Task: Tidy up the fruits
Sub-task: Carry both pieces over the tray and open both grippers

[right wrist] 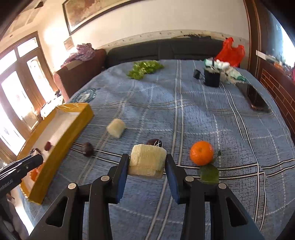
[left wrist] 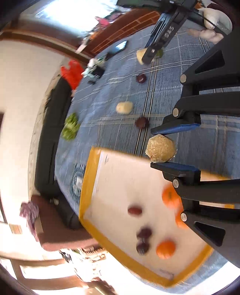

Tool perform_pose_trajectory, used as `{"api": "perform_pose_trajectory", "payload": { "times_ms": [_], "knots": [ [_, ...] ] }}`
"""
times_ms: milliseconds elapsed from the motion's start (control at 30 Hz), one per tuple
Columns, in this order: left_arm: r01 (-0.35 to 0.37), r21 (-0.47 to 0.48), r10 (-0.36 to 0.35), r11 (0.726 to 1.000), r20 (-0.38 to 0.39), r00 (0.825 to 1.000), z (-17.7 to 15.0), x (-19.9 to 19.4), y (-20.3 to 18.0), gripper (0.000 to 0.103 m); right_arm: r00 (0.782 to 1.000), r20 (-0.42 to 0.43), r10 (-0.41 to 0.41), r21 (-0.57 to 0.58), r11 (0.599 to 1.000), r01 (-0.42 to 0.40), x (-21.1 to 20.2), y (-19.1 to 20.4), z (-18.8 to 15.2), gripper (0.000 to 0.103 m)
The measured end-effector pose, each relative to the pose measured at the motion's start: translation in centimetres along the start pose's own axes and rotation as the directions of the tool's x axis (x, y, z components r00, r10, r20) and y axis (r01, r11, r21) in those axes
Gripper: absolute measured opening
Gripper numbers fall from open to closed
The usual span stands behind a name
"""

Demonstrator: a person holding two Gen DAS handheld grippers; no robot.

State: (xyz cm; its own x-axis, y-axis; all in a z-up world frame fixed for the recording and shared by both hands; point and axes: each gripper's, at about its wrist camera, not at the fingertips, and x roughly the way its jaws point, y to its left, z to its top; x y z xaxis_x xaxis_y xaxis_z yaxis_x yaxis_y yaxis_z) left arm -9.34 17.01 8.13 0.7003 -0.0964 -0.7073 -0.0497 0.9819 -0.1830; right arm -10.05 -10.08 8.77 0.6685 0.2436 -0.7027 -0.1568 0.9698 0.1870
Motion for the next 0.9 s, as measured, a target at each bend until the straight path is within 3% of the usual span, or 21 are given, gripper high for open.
{"api": "perform_pose_trajectory", "payload": {
  "times_ms": [233, 467, 600, 833, 900],
  "knots": [
    [-0.126, -0.141, 0.132, 0.982, 0.039, 0.99, -0.5, -3.5, 7.9, 0.028, 0.992, -0.001, 0.123, -0.071, 0.99, -0.123, -1.9, 6.1, 0.9, 0.043],
    [-0.203, -0.216, 0.205, 0.955, -0.014, 0.979, -1.7, -2.8, 12.9, 0.028, 0.953, -0.121, 0.279, -0.101, 0.951, -0.292, 0.8, 14.0, 0.7, 0.044],
    [-0.208, -0.213, 0.205, 0.955, -0.039, 0.978, -1.7, -1.5, 14.0, 0.028, 0.946, -0.173, 0.275, -0.17, 0.938, -0.303, 3.0, 18.6, 0.4, 0.044],
    [-0.181, -0.235, 0.177, 0.955, -0.039, 0.983, -1.5, -0.3, 15.4, 0.028, 0.944, -0.24, 0.226, -0.249, 0.925, -0.285, 7.2, 23.1, 0.4, 0.044],
    [-0.162, -0.246, 0.159, 0.956, -0.034, 0.987, -1.5, -0.5, 15.8, 0.034, 0.941, -0.264, 0.213, -0.257, 0.925, -0.282, 8.4, 23.5, 0.3, 0.044]
  ]
}}
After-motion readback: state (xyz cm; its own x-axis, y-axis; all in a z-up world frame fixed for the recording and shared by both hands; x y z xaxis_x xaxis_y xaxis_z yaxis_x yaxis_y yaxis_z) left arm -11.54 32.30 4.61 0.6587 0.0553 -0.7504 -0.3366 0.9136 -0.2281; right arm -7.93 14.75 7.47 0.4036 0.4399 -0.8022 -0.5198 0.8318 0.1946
